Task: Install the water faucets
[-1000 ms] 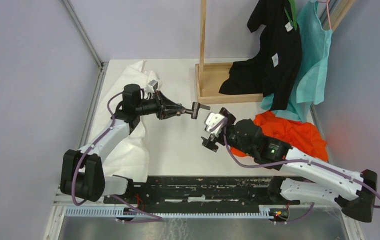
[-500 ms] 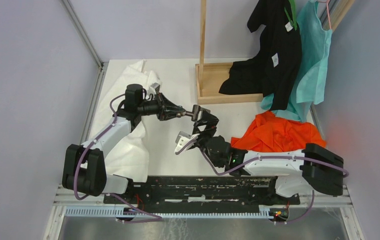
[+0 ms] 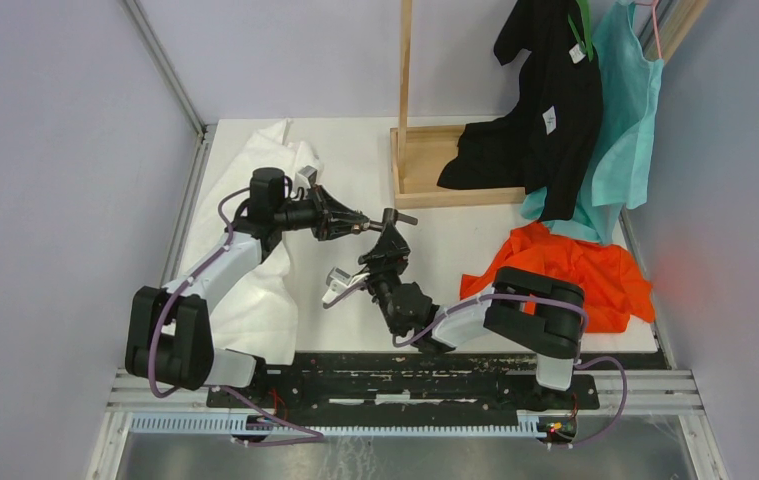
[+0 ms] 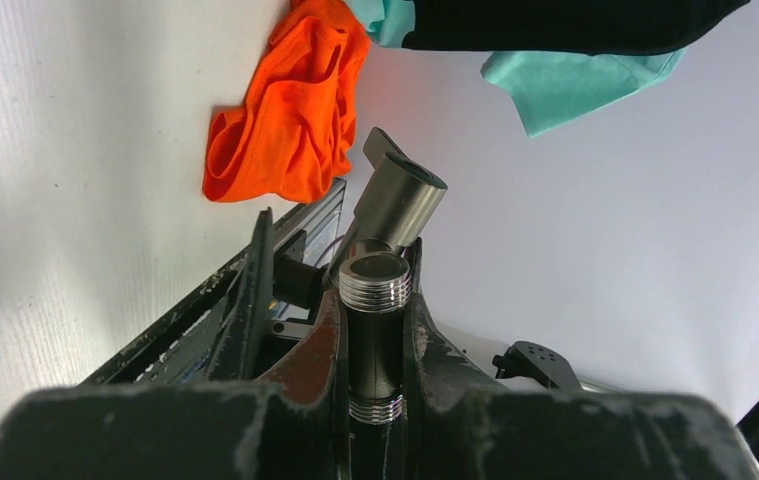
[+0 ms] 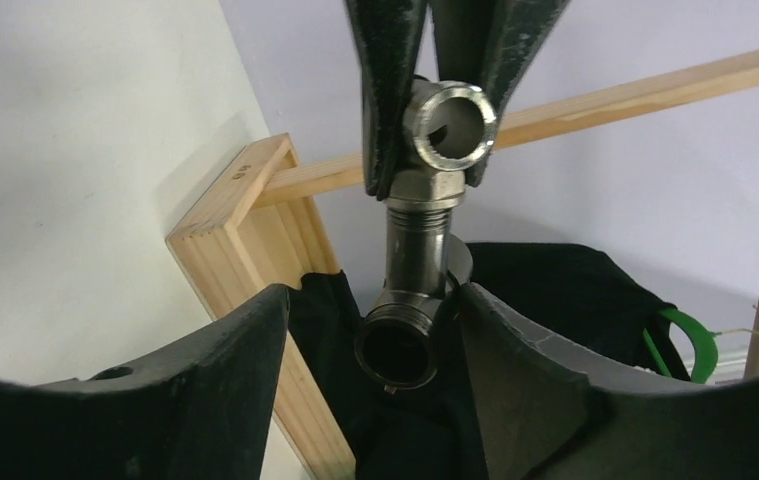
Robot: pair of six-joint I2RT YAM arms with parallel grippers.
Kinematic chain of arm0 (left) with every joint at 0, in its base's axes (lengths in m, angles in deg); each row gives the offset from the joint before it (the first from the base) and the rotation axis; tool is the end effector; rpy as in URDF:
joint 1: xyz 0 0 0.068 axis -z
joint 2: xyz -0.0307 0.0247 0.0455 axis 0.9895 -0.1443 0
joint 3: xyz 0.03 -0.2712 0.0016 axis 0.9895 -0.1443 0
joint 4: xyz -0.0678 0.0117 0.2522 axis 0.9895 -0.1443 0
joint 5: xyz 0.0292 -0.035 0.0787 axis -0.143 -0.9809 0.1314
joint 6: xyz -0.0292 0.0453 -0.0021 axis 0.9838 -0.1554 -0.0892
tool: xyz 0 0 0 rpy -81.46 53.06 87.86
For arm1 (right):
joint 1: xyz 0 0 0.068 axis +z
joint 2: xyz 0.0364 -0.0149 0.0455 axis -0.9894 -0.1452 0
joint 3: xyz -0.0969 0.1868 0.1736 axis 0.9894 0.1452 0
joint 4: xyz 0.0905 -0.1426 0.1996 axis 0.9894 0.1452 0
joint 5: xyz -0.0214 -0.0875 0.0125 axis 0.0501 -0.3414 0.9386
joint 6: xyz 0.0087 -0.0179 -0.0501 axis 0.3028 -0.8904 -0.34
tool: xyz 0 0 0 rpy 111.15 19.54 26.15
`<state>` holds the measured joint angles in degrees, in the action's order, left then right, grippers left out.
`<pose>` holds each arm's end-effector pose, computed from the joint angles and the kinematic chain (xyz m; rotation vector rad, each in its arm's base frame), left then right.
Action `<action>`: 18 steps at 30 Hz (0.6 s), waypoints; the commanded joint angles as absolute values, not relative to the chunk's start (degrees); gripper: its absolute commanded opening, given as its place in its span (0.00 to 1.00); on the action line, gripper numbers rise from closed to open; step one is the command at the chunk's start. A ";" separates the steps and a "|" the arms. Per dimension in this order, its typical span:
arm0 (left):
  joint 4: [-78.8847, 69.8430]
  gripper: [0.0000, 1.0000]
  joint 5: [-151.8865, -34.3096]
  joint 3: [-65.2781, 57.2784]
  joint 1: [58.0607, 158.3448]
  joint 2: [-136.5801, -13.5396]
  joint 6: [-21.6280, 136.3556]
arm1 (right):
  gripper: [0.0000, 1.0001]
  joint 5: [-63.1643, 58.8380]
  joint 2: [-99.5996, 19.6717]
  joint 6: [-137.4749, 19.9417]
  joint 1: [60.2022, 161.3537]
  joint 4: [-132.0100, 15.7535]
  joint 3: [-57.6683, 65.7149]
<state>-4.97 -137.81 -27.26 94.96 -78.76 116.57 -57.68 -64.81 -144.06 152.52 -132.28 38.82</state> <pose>0.2814 -0.0956 0.2558 -0.5088 2.3408 -1.7644 0.1386 0.3191 0.1849 -1.1128 1.0222 -0.6985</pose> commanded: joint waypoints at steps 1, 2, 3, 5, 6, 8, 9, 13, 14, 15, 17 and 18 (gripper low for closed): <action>-0.30 0.03 -143.13 -24.93 95.18 -76.35 116.36 | 0.66 -60.76 -65.12 -145.32 152.83 -141.26 36.64; -0.30 0.03 -143.18 -24.97 95.15 -76.38 116.35 | 0.63 -61.04 -64.92 -145.22 152.83 -141.30 36.67; -0.30 0.03 -143.20 -25.04 95.16 -76.30 116.24 | 0.61 -61.23 -64.74 -145.33 152.84 -141.31 36.76; -0.30 0.03 -143.28 -25.02 95.21 -76.38 116.20 | 0.56 -61.55 -64.62 -145.75 152.81 -141.25 36.81; -0.30 0.03 -143.33 -25.03 95.19 -76.46 116.05 | 0.52 -61.64 -64.54 -145.98 152.74 -141.21 36.92; -0.29 0.03 -143.41 -25.06 95.20 -76.55 115.95 | 0.43 -61.68 -64.39 -146.25 152.69 -141.28 37.09; -0.22 0.03 -143.39 -25.10 95.21 -76.51 115.96 | 0.38 -61.66 -64.25 -146.34 152.65 -141.24 37.31; -0.12 0.03 -143.60 -25.24 95.16 -76.47 115.79 | 0.00 -61.42 -63.52 -146.01 152.64 -141.25 38.26; -0.12 0.03 -143.62 -25.23 95.15 -76.51 115.81 | 0.00 -61.13 -63.18 -145.60 152.60 -141.25 38.56; 0.00 0.03 -143.68 -25.19 95.15 -76.55 115.76 | 0.00 -60.99 -62.72 -145.30 152.65 -141.27 38.89; 0.05 0.03 -143.80 -25.08 95.20 -76.58 115.65 | 0.00 -60.87 -61.31 -144.65 152.78 -140.29 39.26; 0.10 0.03 -143.89 -25.05 95.20 -76.64 115.51 | 0.00 -60.74 -59.57 -144.01 152.88 -138.29 39.56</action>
<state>-6.35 -138.66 -27.26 94.92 -78.68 119.17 -60.02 -64.97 -148.30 152.85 -138.71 38.64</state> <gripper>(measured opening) 0.188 0.310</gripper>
